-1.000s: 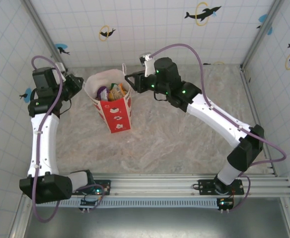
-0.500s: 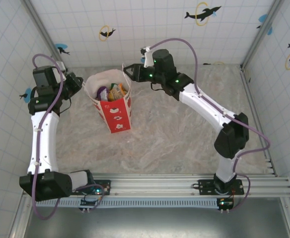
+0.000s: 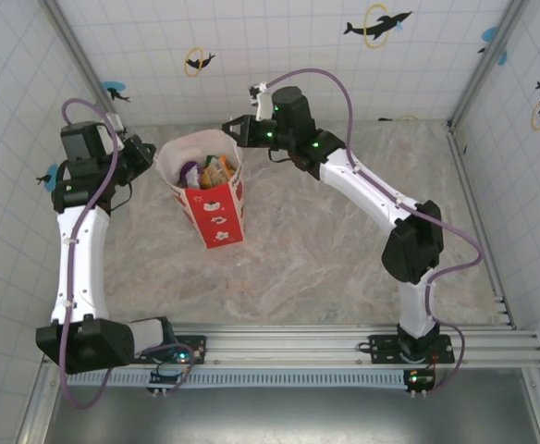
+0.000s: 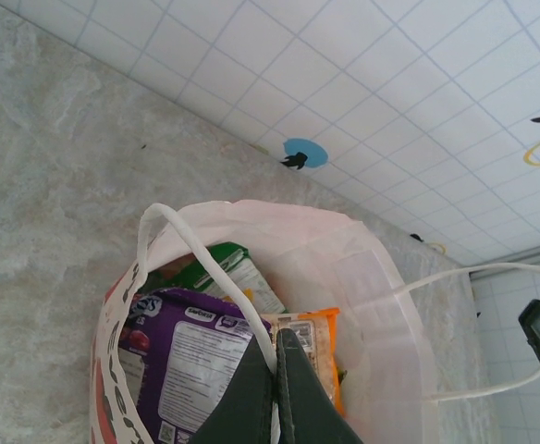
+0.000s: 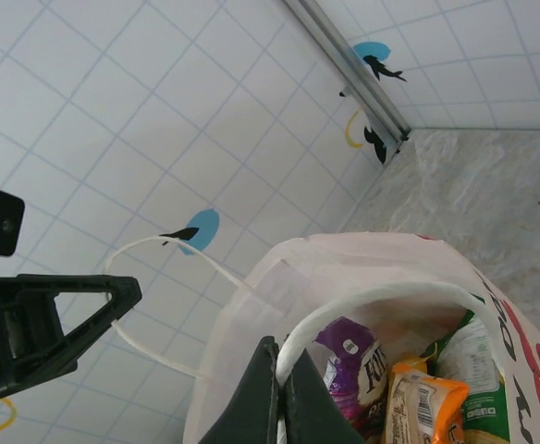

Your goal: Place the snacks into the paper bag

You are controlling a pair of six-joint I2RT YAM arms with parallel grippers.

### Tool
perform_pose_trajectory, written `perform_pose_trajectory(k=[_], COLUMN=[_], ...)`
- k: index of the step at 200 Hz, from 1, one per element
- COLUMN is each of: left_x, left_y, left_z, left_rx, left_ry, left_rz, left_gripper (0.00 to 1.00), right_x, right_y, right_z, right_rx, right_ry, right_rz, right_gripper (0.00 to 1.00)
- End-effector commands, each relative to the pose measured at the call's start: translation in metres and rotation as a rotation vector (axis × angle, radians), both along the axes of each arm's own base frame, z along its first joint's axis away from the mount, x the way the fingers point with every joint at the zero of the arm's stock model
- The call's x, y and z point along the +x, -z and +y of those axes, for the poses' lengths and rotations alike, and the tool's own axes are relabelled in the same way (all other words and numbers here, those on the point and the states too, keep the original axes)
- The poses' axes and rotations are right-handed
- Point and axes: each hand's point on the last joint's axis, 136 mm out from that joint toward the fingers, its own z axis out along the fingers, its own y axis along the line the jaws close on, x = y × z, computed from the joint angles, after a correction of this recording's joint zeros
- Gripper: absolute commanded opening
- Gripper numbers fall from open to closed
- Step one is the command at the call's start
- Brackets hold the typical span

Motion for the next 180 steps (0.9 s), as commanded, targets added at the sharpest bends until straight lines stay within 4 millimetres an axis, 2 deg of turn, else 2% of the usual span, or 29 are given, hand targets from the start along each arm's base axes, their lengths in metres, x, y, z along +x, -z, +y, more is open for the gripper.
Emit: perform_pose_trajectory(k=[1,30,74,97,130,163,180], left_x=[0.0,0.0,0.001,0.0,-0.007,-0.016,-0.021], left_y=[-0.014,-0.024,-0.04,-0.05,-0.06,-0.052,-0.046], left_z=[-0.007,-0.024,-0.06,-0.086,-0.136,-0.18,-0.2], left_rx=[-0.002,-0.042,-0.052,-0.053,-0.085,-0.089,-0.091], left_ry=[0.062,0.131,0.248,0.313,0.418,0.501,0.542], left_rz=[-0.03,-0.057,-0.105,-0.12,-0.158,-0.145,-0.134], left_gripper=[0.0,0.0,0.0,0.0,0.0,0.0,0.0], right_x=[-0.006,-0.017,-0.035,-0.044,-0.054,-0.067,-0.071], right_y=[-0.061,-0.079,-0.09,-0.093,-0.095,-0.094,-0.083], right_z=[-0.02,-0.041,-0.076,-0.098,-0.134,-0.171,-0.19], right_rx=[0.056,0.046,0.0,-0.044,-0.113,-0.146,-0.169], right_ry=[0.05,0.09,0.158,0.195,0.256,0.317,0.35], right_rz=[-0.137,-0.182,-0.219,-0.236,-0.241,-0.238,-0.219], right_gripper=[0.0,0.0,0.0,0.0,0.0,0.0,0.0])
